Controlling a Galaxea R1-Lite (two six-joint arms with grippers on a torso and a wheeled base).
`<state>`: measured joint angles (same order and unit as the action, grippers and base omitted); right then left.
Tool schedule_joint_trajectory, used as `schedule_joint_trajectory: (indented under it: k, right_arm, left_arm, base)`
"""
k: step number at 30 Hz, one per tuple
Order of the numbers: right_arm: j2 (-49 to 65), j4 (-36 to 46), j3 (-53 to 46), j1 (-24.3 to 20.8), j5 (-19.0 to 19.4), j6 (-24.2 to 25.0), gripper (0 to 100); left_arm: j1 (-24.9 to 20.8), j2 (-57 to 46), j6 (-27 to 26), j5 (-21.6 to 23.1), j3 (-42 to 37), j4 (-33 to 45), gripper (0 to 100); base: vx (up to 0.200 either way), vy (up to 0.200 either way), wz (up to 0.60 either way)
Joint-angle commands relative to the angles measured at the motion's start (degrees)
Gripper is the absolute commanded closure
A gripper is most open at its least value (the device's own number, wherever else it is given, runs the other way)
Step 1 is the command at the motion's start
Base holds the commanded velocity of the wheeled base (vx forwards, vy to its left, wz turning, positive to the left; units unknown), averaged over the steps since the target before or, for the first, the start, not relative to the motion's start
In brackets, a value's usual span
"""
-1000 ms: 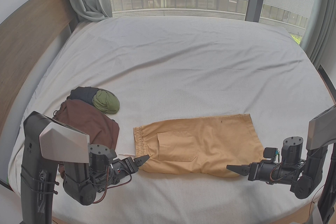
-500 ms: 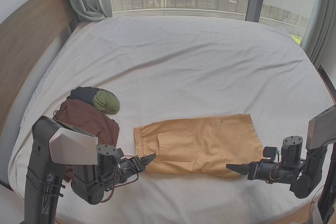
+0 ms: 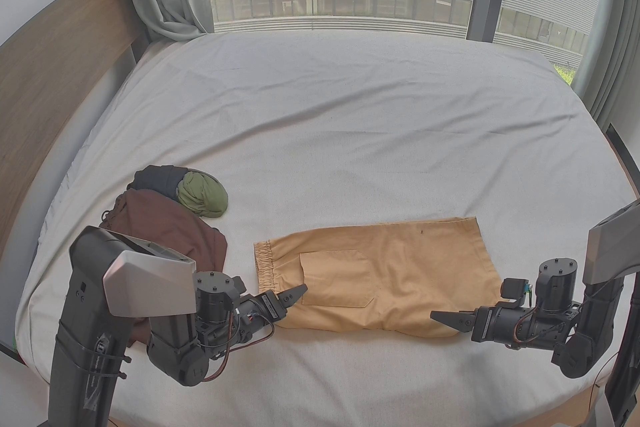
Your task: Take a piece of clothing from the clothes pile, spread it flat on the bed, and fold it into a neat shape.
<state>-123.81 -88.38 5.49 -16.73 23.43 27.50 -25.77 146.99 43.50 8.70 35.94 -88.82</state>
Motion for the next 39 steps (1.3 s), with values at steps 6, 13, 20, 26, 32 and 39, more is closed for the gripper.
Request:
schedule_joint_trajectory:
  k: [6,13,20,26,32,39]
  right_arm:
    - [-0.29,-0.04,0.32,0.03,0.04,0.01,0]
    - [-0.38,-0.04,0.32,0.03,0.04,0.01,0]
    - [-0.56,-0.04,0.32,0.11,0.04,0.01,0]
    - [-1.17,-0.04,0.58,0.11,0.04,-0.08,0]
    - [-1.61,-0.04,0.84,0.64,0.04,-0.08,0]
    - [-2.58,-0.04,1.46,1.26,0.04,-0.17,0]
  left_arm:
    - [0.11,1.10,0.01,0.00,1.68,-0.04,0]
    - [0.28,1.72,-0.08,-0.44,2.47,-0.12,100]
    - [1.69,1.63,0.27,-0.44,2.21,-0.21,100]
    - [2.13,-1.71,1.06,0.00,-0.25,-0.21,100]
    - [2.22,-6.72,1.24,0.96,-5.09,-0.04,100]
    - [2.48,-7.69,0.54,1.49,-6.93,-0.04,100]
  base:
    - [0.000,0.000,0.00]
    - [0.000,0.000,0.00]
    - [0.000,0.000,0.00]
    - [0.000,0.000,0.00]
    - [0.000,0.000,0.00]
    - [0.000,0.000,0.00]
